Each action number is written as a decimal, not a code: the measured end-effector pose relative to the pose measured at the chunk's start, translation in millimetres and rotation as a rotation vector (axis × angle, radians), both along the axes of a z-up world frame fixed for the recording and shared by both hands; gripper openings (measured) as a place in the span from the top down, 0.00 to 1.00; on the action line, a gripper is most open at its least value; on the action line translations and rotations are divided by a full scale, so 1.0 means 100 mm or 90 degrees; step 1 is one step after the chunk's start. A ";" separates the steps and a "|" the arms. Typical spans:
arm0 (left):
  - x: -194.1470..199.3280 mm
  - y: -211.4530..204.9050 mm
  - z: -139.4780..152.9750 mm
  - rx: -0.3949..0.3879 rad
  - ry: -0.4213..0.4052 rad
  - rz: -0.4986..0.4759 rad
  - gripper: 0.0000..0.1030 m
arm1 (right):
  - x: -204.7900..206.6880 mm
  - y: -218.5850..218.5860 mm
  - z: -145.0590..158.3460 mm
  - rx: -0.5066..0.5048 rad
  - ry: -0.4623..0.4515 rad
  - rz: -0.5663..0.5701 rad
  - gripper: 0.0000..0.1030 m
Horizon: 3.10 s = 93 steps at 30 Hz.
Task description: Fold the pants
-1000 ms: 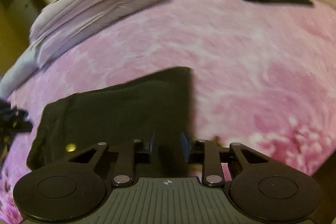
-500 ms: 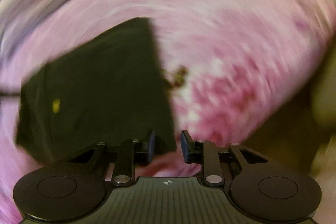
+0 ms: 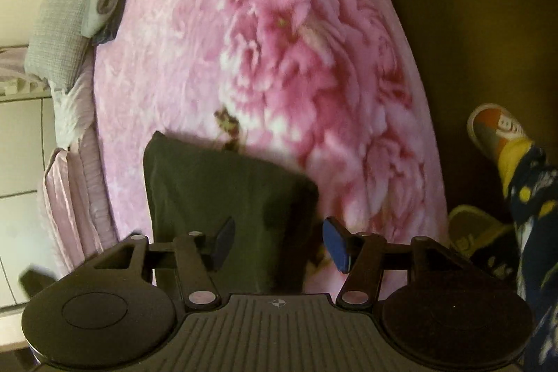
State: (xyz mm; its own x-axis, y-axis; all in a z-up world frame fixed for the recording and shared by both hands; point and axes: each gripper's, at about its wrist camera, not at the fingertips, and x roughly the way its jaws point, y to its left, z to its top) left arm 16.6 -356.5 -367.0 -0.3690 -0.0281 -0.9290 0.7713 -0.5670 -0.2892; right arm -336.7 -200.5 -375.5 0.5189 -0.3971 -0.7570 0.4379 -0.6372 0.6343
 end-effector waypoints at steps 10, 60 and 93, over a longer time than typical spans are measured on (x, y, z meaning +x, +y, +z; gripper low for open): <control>-0.24 -0.22 -0.22 0.060 0.010 -0.123 0.89 | 0.47 0.12 -0.16 -0.015 -0.032 0.025 0.91; -0.06 2.07 1.55 -0.058 -0.147 0.633 0.61 | 1.39 -0.92 1.53 -0.396 0.202 1.110 0.46; 1.56 2.14 -0.61 0.070 0.244 0.666 0.26 | 0.75 -2.07 -0.19 -0.187 -0.010 0.726 0.36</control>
State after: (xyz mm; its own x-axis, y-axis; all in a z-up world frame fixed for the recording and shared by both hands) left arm 172.3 -142.3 -427.9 -0.4745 -0.4172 -0.7751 0.7020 0.3519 -0.6192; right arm -261.3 -407.6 -394.9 0.6948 0.1447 -0.7045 0.6511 0.2897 0.7016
